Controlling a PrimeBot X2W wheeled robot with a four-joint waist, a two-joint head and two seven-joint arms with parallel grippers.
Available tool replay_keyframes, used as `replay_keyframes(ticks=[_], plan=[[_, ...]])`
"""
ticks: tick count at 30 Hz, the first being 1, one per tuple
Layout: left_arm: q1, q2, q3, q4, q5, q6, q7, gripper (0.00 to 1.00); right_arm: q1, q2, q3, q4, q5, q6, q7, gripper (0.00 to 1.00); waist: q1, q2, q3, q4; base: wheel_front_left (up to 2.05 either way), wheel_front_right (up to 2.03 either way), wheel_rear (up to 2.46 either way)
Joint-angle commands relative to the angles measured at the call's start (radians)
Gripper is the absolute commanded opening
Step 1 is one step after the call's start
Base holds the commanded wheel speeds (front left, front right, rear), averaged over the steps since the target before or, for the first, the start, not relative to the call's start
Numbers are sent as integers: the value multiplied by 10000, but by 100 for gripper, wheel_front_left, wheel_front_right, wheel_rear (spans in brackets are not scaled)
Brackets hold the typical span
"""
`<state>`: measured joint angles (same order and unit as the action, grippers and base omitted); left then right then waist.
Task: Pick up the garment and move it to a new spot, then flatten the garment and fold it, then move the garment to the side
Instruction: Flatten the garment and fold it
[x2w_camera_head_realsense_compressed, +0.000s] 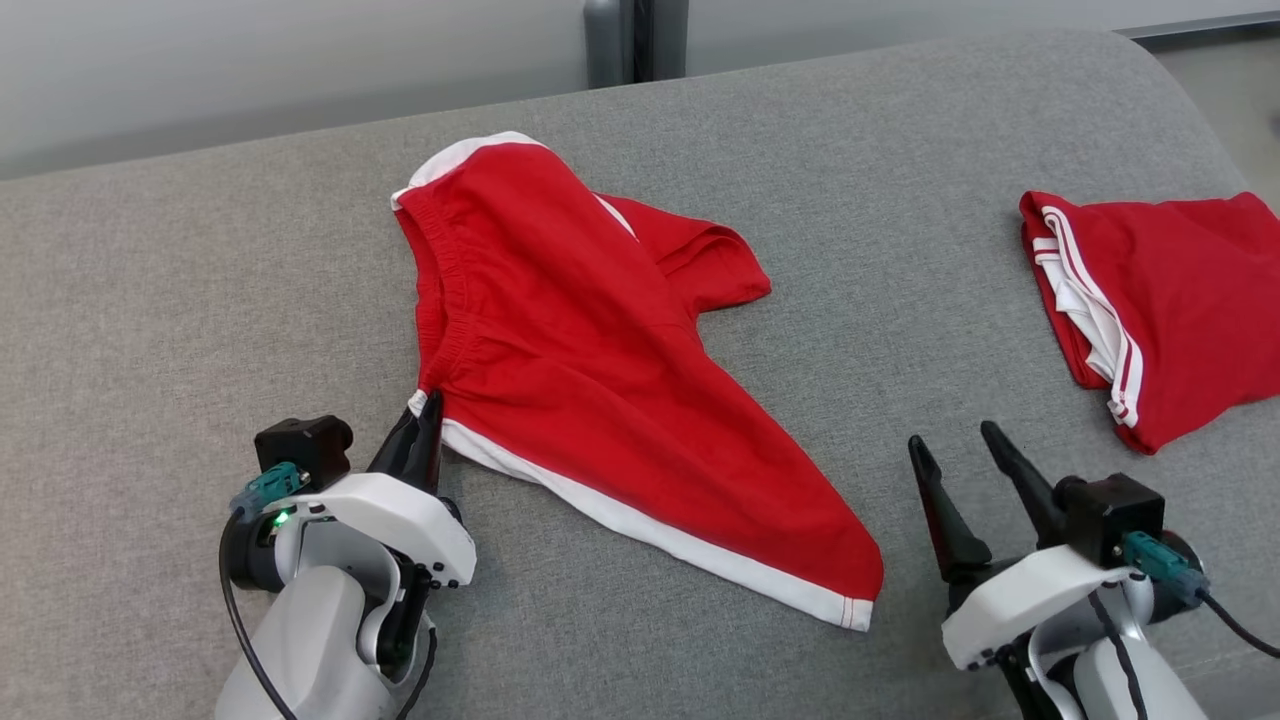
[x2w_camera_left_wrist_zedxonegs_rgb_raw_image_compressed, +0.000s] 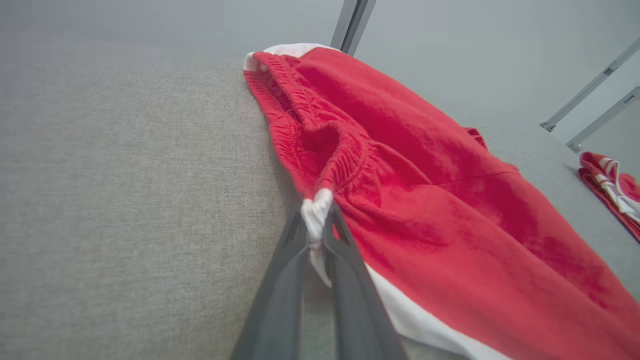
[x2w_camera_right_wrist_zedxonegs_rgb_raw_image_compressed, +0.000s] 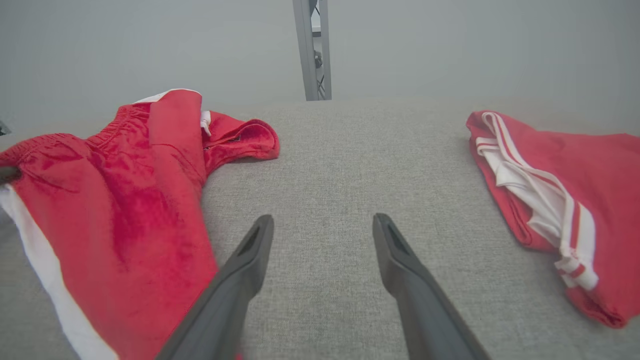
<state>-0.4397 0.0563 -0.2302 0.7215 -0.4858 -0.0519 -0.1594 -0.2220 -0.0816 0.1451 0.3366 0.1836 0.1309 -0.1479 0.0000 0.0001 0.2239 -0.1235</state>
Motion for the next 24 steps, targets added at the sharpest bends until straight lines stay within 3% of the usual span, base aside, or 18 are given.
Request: replay_keyframes(ticks=[1, 6, 11, 15, 24], plan=[[59, 66, 12, -153, -67, -12, -111, 0, 283, -24, 123, -89, 437, -3, 82, 100, 0, -1, -48, 8, 0, 0, 0], [175, 65, -53, -464, -81, 57, -113, 0, 1182, -173, 1245, -660, 2530, -3, 930, 100, 0, -1, -117, 118, 0, 0, 0], [254, 62, -148, -580, -107, 68, -95, 0, 1824, -770, 2033, -1188, 3433, -3, 1837, 100, 0, -1, -184, 199, 0, 0, 0], [348, 100, -192, -677, -140, 81, -72, 0, 2283, -1213, 2223, -1586, 3638, -2, 2456, 100, 0, -1, -240, 227, 0, 0, 0], [431, 167, -279, -925, -171, 172, 13, 0, 2335, -1022, 2173, -1605, 3832, -2, 2904, 100, 0, -1, -283, 269, 0, 0, 0]])
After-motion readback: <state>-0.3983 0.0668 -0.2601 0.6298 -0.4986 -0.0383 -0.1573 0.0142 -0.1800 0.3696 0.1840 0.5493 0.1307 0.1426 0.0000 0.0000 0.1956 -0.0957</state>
